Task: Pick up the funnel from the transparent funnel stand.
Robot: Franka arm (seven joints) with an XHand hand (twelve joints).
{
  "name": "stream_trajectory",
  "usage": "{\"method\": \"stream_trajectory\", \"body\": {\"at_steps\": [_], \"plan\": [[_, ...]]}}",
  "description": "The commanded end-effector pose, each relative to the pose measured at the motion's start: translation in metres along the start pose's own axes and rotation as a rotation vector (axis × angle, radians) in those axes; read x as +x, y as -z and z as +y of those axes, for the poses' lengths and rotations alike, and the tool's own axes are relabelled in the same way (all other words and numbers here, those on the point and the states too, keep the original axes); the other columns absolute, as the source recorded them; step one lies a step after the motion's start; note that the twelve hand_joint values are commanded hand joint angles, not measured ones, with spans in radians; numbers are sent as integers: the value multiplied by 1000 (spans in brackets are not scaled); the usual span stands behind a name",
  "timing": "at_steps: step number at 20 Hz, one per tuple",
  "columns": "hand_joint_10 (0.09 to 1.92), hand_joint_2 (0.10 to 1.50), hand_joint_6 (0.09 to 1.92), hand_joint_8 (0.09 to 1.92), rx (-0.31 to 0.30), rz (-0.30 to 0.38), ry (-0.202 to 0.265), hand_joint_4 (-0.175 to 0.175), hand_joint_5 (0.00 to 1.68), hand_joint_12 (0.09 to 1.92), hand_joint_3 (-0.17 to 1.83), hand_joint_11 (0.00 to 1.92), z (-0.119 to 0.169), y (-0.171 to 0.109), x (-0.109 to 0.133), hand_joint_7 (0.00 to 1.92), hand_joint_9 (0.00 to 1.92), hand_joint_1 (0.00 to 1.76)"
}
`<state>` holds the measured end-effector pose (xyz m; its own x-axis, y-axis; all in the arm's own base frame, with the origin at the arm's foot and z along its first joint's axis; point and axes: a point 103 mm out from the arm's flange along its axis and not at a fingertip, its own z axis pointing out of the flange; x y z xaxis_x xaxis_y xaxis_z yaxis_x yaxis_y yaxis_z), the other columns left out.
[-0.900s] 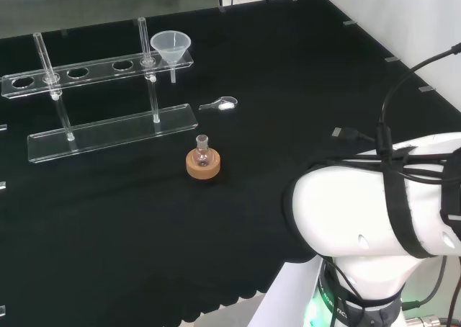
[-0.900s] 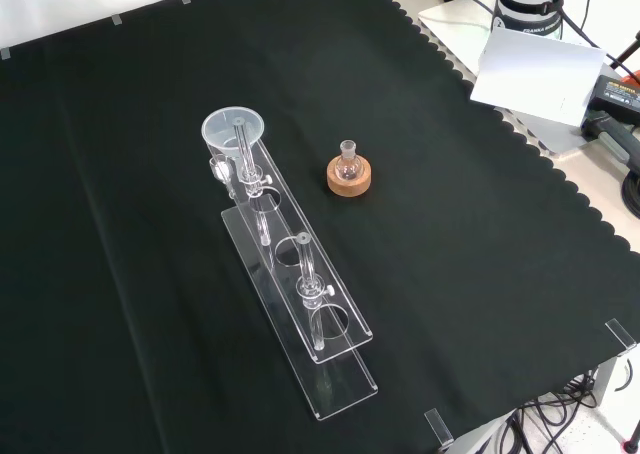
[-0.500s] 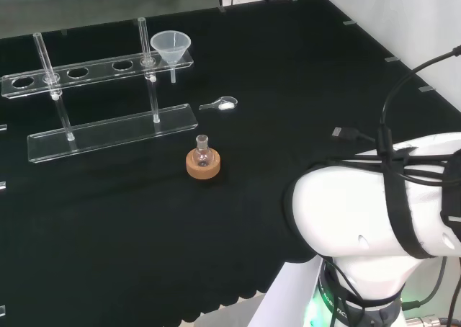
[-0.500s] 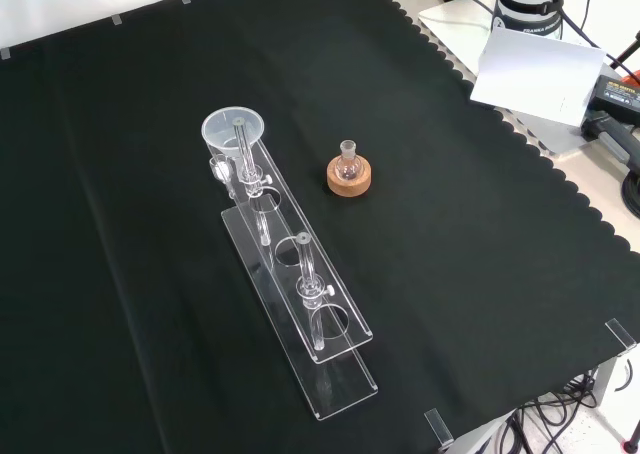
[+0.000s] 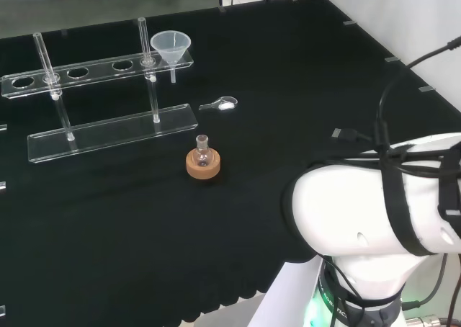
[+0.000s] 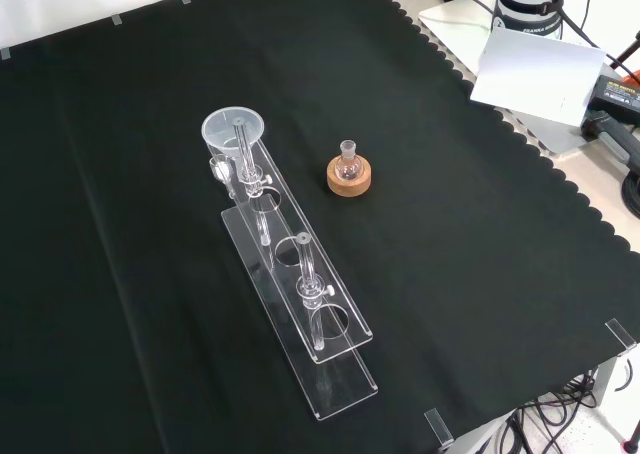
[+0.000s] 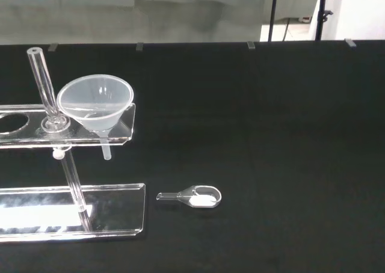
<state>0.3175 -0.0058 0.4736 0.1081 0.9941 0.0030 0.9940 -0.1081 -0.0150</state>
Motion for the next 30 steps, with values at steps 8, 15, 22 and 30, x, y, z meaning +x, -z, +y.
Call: {"method": "stream_trajectory", "body": {"at_steps": [8, 15, 22, 30], "plan": [[665, 1227, 87, 330, 70, 27, -7, 11, 174, 1382, 377, 73, 62, -37, 9, 0, 97, 0], [671, 1185, 87, 356, 106, 45, 63, -7, 168, 1401, 342, 50, 126, -51, 11, 0, 95, 45], [679, 1110, 87, 404, 186, 36, 146, -19, 133, 1412, 318, 34, 180, -86, 25, 0, 87, 121], [713, 961, 87, 440, 268, 9, 229, -15, 111, 1438, 282, 1, 205, -121, 57, 0, 82, 325]]}}
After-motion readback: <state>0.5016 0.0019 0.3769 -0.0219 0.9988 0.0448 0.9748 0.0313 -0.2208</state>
